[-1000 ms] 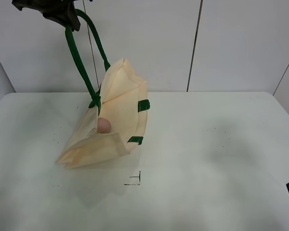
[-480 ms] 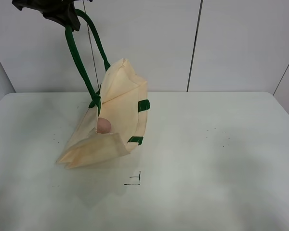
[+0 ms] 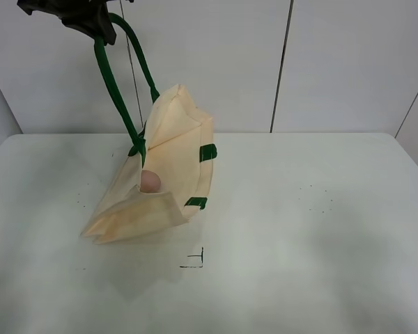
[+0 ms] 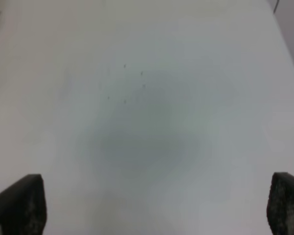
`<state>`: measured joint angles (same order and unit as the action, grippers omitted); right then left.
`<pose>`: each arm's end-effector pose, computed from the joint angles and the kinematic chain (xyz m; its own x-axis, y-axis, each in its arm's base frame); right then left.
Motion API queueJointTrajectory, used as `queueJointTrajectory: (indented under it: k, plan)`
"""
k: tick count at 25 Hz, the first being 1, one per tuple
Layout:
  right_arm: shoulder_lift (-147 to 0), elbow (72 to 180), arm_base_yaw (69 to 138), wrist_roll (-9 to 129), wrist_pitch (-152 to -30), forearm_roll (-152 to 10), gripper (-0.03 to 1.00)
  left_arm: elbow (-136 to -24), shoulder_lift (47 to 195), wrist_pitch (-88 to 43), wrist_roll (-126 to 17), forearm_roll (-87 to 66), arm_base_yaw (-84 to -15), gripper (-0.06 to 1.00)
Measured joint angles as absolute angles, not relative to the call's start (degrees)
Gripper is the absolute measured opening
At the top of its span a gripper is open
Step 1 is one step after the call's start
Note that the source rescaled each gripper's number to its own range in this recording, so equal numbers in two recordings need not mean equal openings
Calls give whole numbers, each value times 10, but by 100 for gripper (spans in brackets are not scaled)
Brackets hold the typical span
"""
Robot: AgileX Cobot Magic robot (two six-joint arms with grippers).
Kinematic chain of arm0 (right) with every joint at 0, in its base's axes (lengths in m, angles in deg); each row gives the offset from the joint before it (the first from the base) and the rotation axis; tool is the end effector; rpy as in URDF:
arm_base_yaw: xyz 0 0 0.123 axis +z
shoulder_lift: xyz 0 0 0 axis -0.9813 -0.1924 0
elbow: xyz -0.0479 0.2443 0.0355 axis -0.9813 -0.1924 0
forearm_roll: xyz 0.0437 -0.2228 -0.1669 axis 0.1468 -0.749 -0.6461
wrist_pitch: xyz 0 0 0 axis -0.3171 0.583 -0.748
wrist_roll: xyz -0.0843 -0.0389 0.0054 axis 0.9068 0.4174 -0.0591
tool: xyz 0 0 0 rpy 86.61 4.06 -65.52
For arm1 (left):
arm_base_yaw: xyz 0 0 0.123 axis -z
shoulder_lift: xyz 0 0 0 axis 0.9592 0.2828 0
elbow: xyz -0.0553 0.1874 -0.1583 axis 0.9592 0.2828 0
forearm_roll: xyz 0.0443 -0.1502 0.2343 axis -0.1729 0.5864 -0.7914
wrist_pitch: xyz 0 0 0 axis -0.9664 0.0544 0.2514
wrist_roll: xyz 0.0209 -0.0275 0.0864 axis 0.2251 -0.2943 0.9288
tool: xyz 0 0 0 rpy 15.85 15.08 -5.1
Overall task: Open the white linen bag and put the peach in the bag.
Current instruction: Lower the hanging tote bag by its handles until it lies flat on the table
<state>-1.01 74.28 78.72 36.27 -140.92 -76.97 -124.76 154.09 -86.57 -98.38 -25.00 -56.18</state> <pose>0.0604 0.0020 0.2914 -0.4390 0.0351 -0.8978 -0.0027 0.9992 0.0404 0.4048 -0.1257 0.4127 -0.7122 0.0412 -0.7007 0.1700 0.9787 -0.1152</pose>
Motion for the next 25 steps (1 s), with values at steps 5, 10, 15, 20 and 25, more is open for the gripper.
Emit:
queueJointTrajectory:
  k: [5, 10, 15, 20, 25]
  plan:
    - [-5, 743, 794, 363, -1409, -770, 100, -1216, 1541, -865, -984, -243, -562, 0]
    - [-5, 743, 794, 363, -1409, -770, 100, -1156, 1568, -842, -984, -222, -562, 0]
    - [-5, 743, 794, 363, -1409, -770, 100, -1126, 1636, -816, -974, -197, -562, 0]
    - [-5, 743, 794, 363, -1409, -770, 100, -1125, 1703, -804, -953, -169, -562, 2]
    - [-5, 743, 794, 363, -1409, -769, 100, -1124, 1723, -788, -929, -150, -562, 59]
